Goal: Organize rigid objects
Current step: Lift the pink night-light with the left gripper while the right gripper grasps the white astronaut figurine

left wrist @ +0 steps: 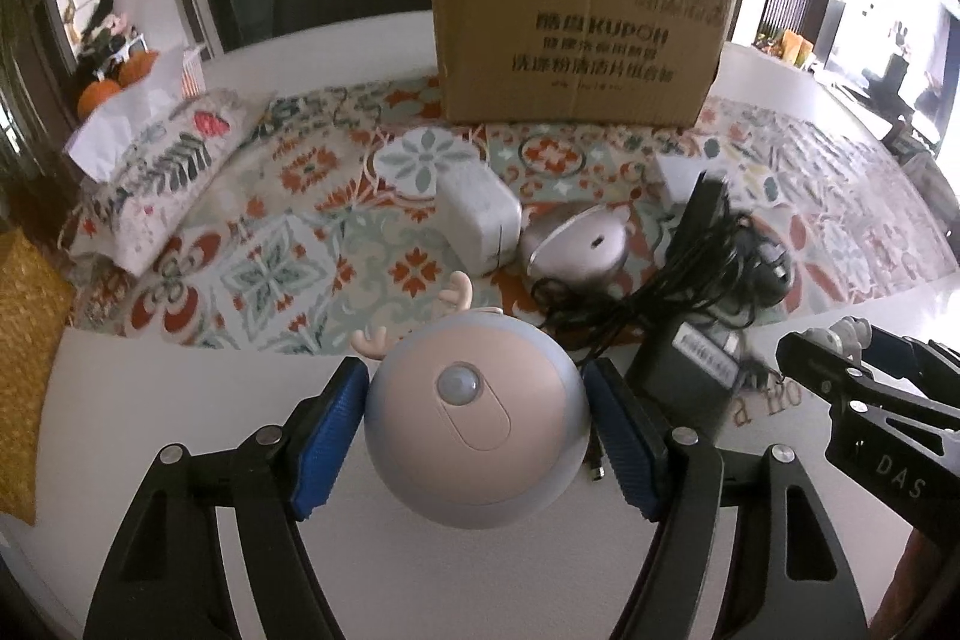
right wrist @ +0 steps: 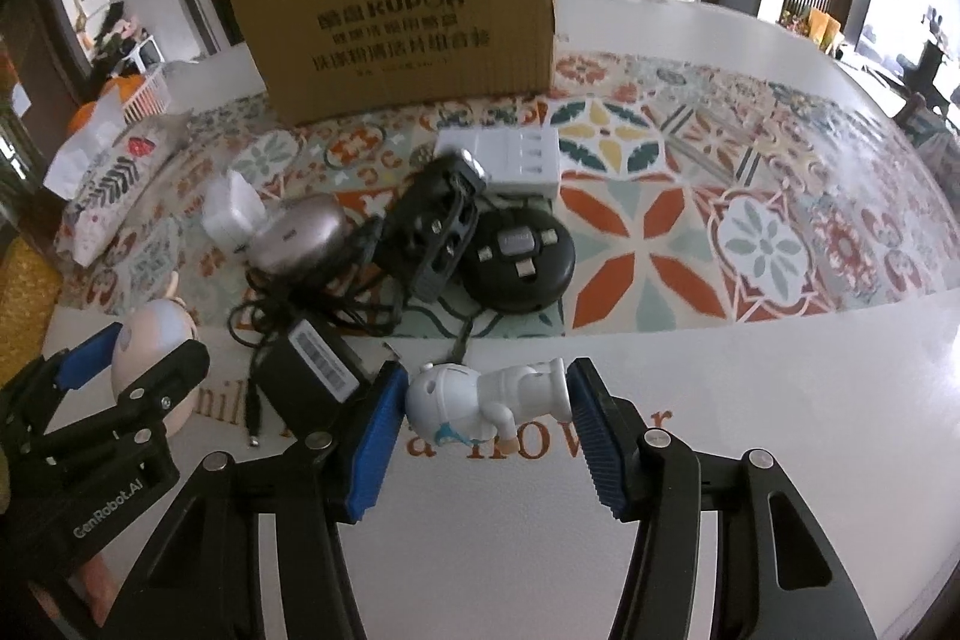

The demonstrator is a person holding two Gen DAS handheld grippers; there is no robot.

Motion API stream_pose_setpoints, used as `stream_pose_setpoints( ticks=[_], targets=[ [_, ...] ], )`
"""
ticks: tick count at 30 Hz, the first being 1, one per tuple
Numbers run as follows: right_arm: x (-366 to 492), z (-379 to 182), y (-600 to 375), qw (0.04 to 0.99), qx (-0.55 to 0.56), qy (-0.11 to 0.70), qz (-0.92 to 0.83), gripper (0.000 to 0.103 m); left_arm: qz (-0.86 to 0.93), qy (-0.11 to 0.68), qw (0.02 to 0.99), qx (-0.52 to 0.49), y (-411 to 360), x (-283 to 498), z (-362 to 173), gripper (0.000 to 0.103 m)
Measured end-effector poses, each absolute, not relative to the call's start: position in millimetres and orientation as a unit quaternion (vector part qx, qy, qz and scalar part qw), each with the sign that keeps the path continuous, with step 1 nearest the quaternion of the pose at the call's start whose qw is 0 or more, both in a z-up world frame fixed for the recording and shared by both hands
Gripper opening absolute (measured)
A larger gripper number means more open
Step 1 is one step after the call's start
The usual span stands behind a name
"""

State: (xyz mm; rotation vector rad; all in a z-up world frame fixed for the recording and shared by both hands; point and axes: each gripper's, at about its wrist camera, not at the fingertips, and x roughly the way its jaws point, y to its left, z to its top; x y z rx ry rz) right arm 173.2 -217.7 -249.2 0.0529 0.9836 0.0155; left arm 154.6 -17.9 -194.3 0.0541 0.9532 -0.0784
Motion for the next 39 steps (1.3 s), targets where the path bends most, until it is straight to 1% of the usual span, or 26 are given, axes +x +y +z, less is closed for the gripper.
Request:
stream_pose_setpoints(
  ticks=[14, 24, 39],
  targets=[
    [166.3, -180.4, -216.6, 0.915, 0.022, 0.402, 0.019, 0.056, -0.044, 0.397, 0.917, 0.014, -16.9, 152.4, -125.3, 0.074],
    [176.2, -135.7, -213.0, 0.935, 0.024, 0.351, 0.037, 0.056, -0.042, 0.353, 0.935, 0.009, -16.2, 162.7, -79.6, 0.074],
    [215.1, -82.8, -214.9, 0.954, 0.027, 0.292, 0.056, 0.056, -0.047, 0.293, 0.955, 0.009, -24.2, 204.9, -28.0, 0.074]
  ],
)
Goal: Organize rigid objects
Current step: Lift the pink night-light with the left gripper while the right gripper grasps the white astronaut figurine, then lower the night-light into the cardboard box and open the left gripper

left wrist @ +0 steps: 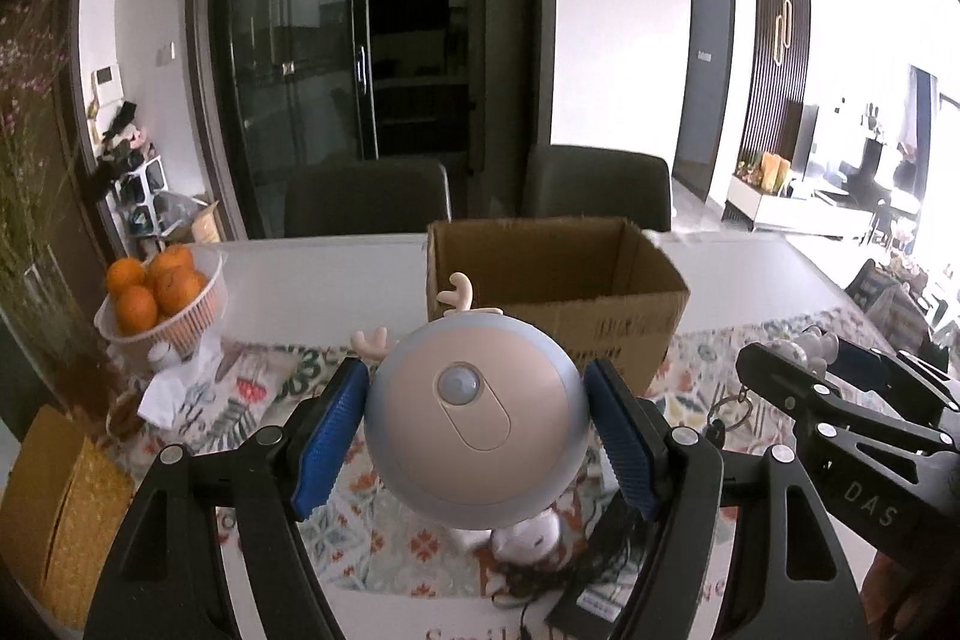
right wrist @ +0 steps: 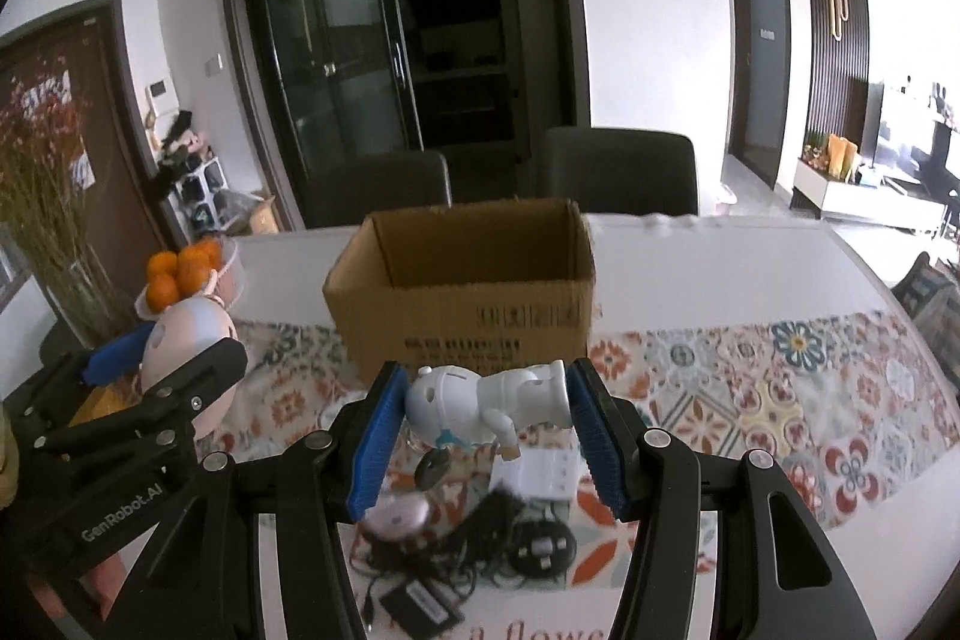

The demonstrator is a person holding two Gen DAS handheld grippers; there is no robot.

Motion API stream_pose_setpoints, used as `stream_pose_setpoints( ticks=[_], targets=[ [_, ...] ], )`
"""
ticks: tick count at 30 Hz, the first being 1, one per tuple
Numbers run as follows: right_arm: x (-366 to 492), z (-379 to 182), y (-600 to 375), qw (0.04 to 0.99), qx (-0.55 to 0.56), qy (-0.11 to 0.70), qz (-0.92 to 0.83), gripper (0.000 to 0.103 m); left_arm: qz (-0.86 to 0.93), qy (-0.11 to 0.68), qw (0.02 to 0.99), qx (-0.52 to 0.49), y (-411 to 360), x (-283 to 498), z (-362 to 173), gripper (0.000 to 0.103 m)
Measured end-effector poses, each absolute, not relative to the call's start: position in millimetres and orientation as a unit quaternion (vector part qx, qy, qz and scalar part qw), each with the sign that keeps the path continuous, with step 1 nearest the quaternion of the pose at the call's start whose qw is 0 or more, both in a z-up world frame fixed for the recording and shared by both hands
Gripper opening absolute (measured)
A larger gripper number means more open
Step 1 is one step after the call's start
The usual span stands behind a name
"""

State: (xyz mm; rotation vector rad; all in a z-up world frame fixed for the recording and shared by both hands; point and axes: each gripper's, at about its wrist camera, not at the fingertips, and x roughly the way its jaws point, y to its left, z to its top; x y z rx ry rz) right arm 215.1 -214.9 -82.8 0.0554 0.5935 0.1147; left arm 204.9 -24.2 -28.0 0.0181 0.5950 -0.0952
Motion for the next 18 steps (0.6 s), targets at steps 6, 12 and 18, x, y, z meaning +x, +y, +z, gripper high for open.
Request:
stream_pose_setpoints(
  ticks=[6, 12, 18],
  targets=[
    [236.7, -63.5, -216.5, 0.961, 0.028, 0.269, 0.054, 0.056, -0.057, 0.281, 0.958, 0.002, -24.9, 228.3, -15.3, 0.074],
    [261.0, -51.1, -217.1, 0.959, 0.023, 0.274, 0.064, 0.042, -0.067, 0.276, 0.959, 0.014, -31.0, 250.1, -6.1, 0.074],
    [277.7, -39.7, -218.9, 0.962, 0.021, 0.265, 0.064, 0.041, -0.078, 0.273, 0.959, 0.023, -38.1, 270.1, 0.9, 0.074]
  ],
)
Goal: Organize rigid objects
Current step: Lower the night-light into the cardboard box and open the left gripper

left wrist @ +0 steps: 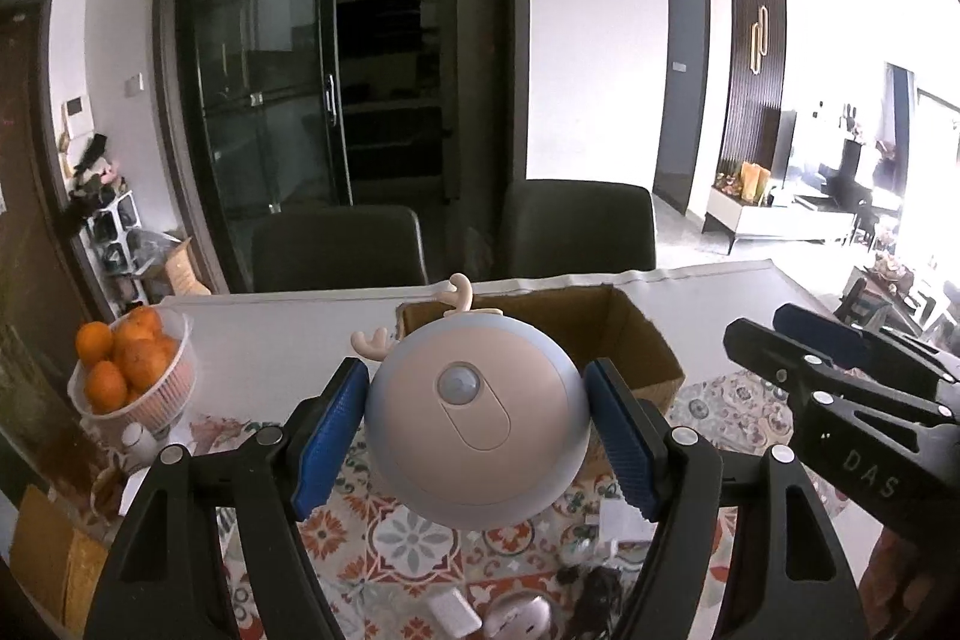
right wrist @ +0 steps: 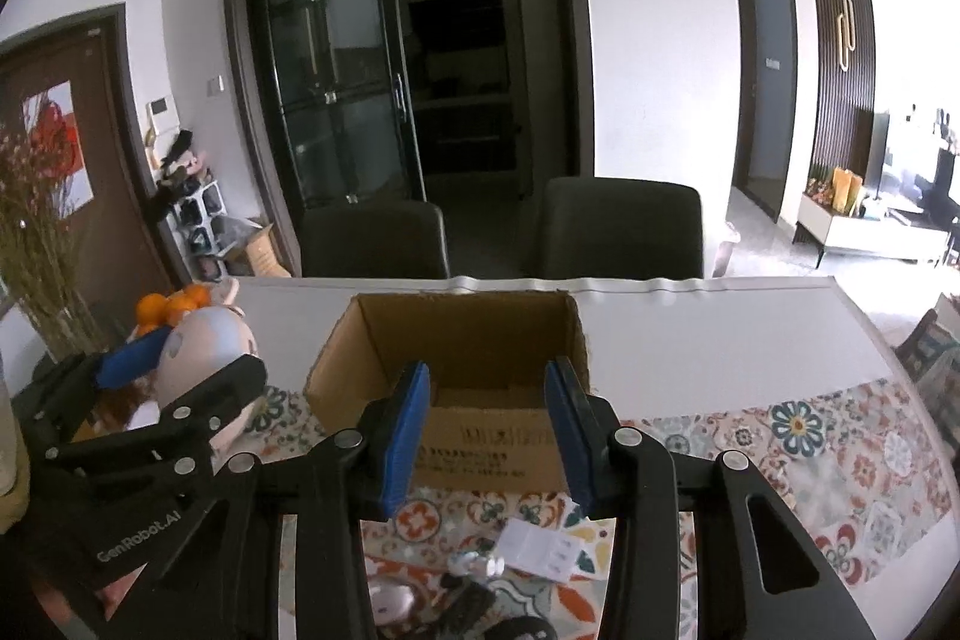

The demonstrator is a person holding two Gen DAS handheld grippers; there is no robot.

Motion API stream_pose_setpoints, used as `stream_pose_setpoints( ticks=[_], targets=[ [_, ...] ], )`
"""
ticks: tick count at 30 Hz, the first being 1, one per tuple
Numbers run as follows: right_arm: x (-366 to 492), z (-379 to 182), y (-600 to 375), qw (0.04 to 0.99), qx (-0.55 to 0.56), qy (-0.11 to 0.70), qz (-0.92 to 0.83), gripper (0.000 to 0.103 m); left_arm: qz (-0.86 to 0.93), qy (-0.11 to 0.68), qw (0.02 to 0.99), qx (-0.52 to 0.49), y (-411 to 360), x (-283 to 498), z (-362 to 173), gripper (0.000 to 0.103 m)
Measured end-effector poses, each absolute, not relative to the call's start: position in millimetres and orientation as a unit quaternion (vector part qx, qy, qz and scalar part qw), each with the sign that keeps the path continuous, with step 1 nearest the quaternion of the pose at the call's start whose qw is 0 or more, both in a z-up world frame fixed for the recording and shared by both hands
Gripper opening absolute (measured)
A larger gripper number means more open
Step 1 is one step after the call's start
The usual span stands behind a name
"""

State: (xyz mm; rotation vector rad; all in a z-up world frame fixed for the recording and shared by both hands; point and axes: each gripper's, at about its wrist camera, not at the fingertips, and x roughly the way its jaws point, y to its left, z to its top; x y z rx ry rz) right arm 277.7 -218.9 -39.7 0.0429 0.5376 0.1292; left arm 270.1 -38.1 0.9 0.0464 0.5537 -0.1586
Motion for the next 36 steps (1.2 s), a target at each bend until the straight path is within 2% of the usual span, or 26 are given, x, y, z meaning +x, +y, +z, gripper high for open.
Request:
stream_pose_setpoints(
  ticks=[15, 33, 36],
  targets=[
    [350.4, -54.9, -230.3, 0.938, 0.056, 0.334, 0.069, 0.042, -0.108, 0.327, 0.938, 0.047, -55.1, 346.8, -2.2, 0.074],
    [404.9, -90.7, -236.8, 0.911, 0.062, 0.404, 0.052, 0.042, -0.112, 0.432, 0.893, 0.056, -66.6, 412.4, -51.8, 0.074],
    [406.2, -93.6, -236.8, 0.91, 0.061, 0.407, 0.048, 0.042, -0.101, 0.427, 0.897, 0.059, -65.9, 411.5, -52.3, 0.079]
  ],
)
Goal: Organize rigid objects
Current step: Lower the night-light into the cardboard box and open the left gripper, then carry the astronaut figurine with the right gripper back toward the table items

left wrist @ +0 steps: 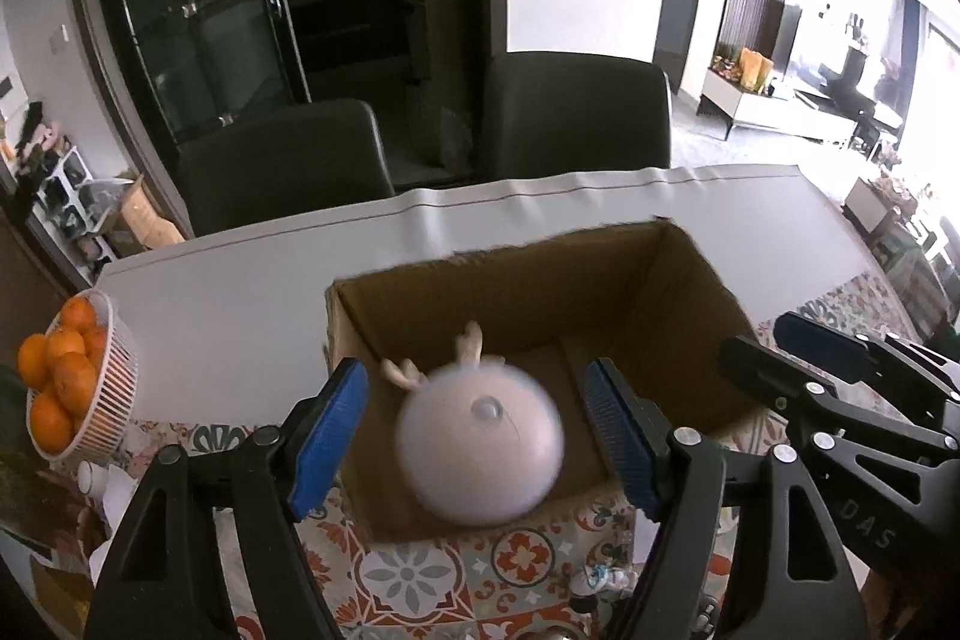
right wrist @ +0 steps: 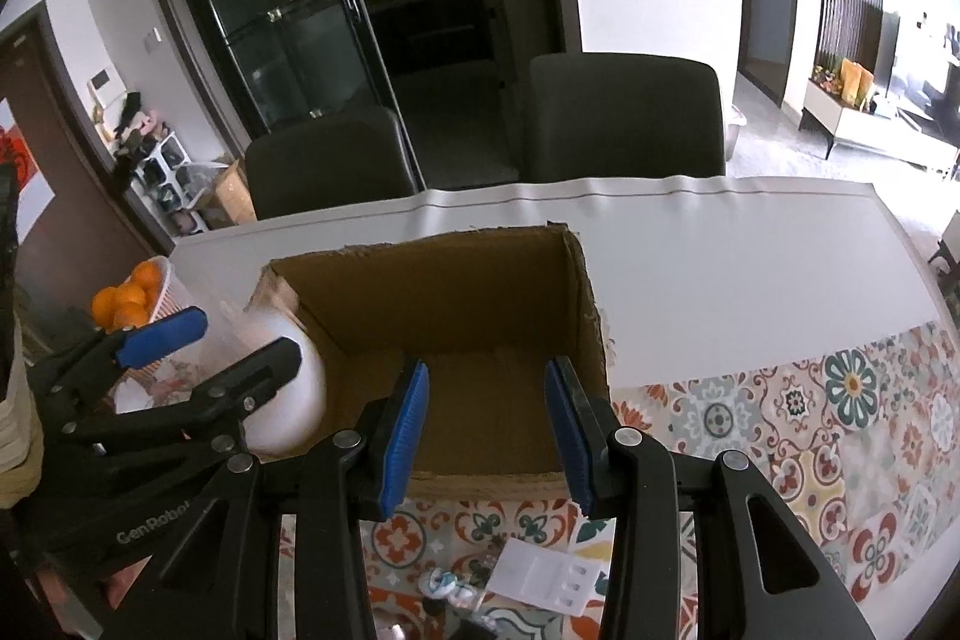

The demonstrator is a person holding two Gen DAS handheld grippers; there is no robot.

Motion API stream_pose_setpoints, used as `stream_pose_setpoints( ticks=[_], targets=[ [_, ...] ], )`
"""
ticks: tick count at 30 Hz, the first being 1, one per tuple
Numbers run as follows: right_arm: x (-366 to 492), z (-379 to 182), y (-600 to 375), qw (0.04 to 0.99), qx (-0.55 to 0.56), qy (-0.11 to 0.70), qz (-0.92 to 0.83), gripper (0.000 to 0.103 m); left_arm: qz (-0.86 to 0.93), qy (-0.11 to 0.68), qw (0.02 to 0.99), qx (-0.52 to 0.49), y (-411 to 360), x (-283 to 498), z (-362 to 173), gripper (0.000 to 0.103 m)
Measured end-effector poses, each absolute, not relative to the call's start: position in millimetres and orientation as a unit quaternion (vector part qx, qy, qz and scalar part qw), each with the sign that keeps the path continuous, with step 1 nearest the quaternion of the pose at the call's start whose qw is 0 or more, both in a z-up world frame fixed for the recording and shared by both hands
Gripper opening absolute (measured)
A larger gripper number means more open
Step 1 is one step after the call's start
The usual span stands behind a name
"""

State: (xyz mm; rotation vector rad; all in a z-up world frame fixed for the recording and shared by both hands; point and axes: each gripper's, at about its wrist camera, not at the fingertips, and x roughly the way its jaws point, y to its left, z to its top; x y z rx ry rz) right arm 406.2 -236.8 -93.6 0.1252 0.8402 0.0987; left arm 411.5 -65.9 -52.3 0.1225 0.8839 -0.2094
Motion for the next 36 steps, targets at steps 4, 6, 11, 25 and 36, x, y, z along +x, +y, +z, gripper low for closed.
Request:
stream_pose_setpoints(
  ticks=[4, 6, 11, 25, 36],
  targets=[
    [404.2, -94.5, -239.1, 0.909, 0.064, 0.41, 0.045, 0.043, -0.095, 0.42, 0.9, 0.06, -62.7, 407.2, -49.7, 0.08],
    [401.9, -94.2, -239.4, 0.909, 0.066, 0.41, 0.044, 0.044, -0.089, 0.416, 0.903, 0.06, -59.4, 404.0, -47.8, 0.082],
    [397.0, -92.7, -235.9, 0.908, 0.069, 0.412, 0.043, 0.048, -0.078, 0.406, 0.909, 0.058, -49.3, 391.1, -40.3, 0.083],
    [361.4, -85.0, -207.7, 0.911, 0.065, 0.402, 0.059, 0.062, -0.056, 0.389, 0.918, 0.047, -15.0, 345.7, -31.3, 0.086],
    [342.5, -112.6, -196.7, 0.896, 0.071, 0.434, 0.068, 0.062, -0.048, 0.41, 0.91, 0.04, 0.4, 320.7, -58.2, 0.086]
  ],
)
